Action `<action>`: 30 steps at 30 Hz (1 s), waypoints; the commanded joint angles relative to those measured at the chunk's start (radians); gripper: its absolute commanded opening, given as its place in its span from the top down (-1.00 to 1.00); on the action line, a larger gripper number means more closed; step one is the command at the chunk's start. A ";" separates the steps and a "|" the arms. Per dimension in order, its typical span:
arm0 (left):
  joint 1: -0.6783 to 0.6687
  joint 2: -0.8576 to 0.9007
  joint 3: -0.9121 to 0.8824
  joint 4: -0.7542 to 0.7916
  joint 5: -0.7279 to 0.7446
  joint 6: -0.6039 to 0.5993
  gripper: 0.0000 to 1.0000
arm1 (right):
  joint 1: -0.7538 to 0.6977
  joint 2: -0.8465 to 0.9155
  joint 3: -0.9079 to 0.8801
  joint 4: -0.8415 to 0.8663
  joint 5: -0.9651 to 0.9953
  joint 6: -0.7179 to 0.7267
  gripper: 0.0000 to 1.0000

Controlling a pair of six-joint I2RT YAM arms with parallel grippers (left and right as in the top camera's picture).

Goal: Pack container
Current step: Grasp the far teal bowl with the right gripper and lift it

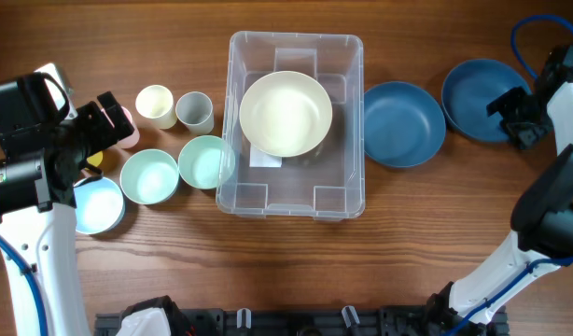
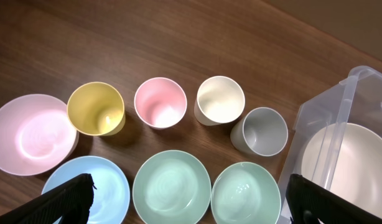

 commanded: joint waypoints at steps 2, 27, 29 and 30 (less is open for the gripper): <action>0.006 0.002 0.021 0.003 0.012 -0.006 -0.99 | 0.001 0.072 -0.006 0.040 -0.018 0.040 -0.29; 0.006 0.002 0.021 0.003 0.012 -0.006 -1.00 | 0.325 -0.606 -0.004 0.102 -0.134 -0.008 0.91; 0.006 0.002 0.021 0.003 0.012 -0.006 -1.00 | 0.481 -0.591 -0.005 0.091 -0.096 -0.013 0.91; 0.006 0.002 0.021 0.003 0.012 -0.006 -0.99 | 0.576 -0.563 -0.005 0.087 -0.062 -0.012 0.92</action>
